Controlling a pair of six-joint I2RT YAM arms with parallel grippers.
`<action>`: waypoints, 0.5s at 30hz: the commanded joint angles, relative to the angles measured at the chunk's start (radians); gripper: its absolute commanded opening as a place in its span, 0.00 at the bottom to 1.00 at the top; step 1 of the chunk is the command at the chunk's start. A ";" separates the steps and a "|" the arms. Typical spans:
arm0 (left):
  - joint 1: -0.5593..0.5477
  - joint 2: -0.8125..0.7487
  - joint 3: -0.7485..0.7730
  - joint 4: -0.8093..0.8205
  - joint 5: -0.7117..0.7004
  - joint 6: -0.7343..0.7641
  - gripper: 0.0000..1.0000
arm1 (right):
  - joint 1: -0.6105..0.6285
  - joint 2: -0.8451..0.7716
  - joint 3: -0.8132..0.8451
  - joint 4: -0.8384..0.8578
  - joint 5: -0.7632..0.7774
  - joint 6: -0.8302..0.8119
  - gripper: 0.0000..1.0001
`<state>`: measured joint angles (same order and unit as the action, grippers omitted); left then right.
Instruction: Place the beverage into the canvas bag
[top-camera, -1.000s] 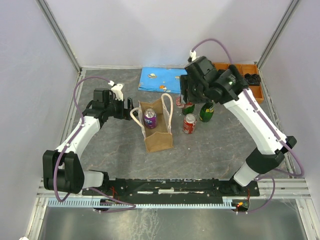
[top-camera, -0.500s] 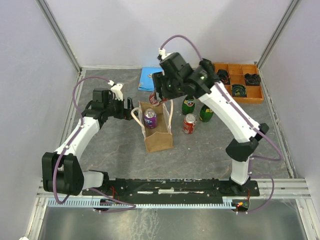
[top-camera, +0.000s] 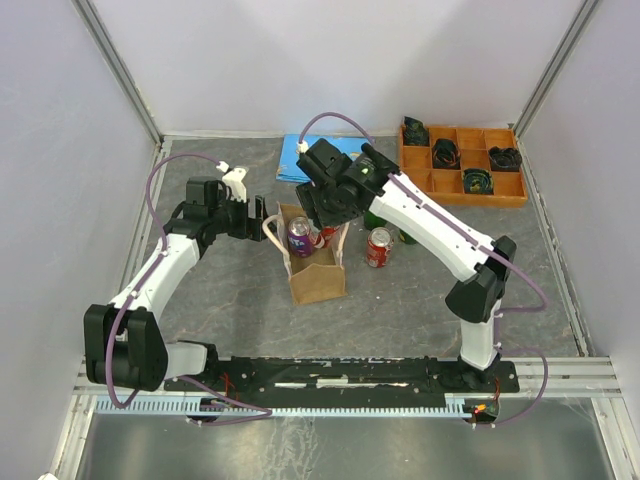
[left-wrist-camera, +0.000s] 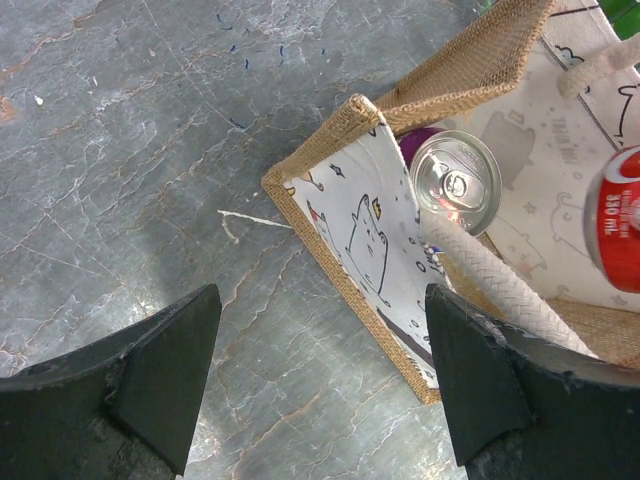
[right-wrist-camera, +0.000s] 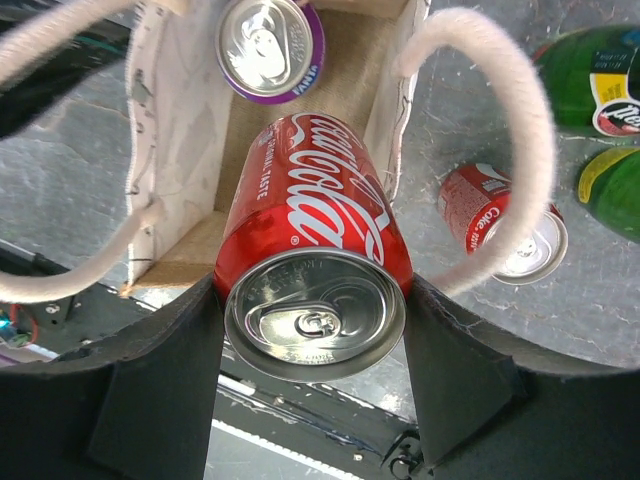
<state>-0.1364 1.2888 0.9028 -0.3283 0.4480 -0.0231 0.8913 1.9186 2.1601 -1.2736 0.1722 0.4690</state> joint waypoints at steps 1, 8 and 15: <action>-0.005 -0.022 0.002 0.005 0.021 0.035 0.89 | 0.004 -0.001 -0.042 0.101 0.032 -0.022 0.00; -0.005 -0.023 -0.001 0.005 0.020 0.035 0.89 | 0.003 0.076 -0.055 0.115 0.042 -0.039 0.00; -0.004 -0.021 -0.002 0.005 0.020 0.034 0.89 | 0.003 0.120 -0.103 0.135 0.066 -0.059 0.00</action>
<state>-0.1371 1.2888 0.9016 -0.3305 0.4480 -0.0231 0.8913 2.0480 2.0544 -1.2011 0.1944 0.4316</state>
